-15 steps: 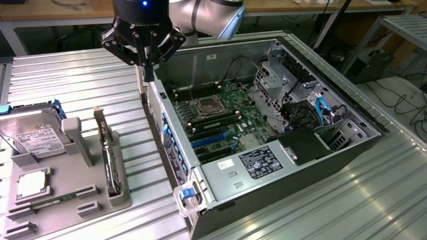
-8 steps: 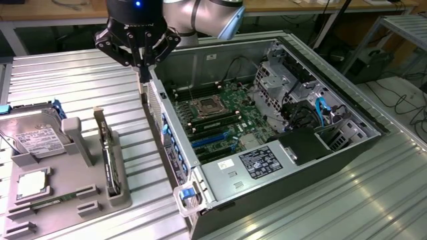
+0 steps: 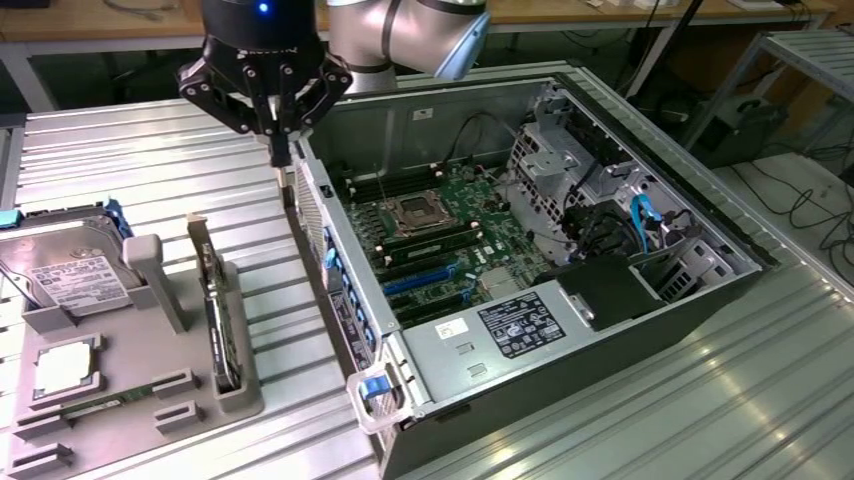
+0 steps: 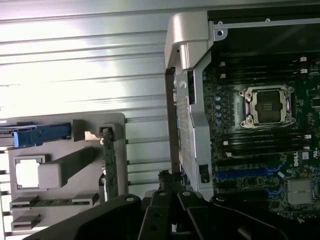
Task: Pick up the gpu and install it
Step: 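Reach for the gpu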
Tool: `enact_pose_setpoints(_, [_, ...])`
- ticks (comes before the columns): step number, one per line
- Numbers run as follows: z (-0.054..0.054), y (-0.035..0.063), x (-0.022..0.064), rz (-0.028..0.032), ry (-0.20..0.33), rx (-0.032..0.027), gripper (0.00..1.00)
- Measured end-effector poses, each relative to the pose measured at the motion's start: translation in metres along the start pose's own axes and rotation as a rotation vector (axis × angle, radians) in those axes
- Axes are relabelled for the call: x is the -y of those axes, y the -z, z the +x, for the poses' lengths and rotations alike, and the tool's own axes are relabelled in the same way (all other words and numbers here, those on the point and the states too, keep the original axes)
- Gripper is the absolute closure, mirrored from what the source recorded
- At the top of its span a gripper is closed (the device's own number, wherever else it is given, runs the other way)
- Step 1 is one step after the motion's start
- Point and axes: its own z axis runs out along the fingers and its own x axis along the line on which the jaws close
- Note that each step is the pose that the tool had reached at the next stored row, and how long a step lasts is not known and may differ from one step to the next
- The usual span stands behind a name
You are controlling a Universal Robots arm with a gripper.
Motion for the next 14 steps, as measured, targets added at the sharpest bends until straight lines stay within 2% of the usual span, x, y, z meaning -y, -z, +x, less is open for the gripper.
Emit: enact_pose_setpoints(14, [0.015,0.0004,0.0012,0.0,0.0,0.0,0.89])
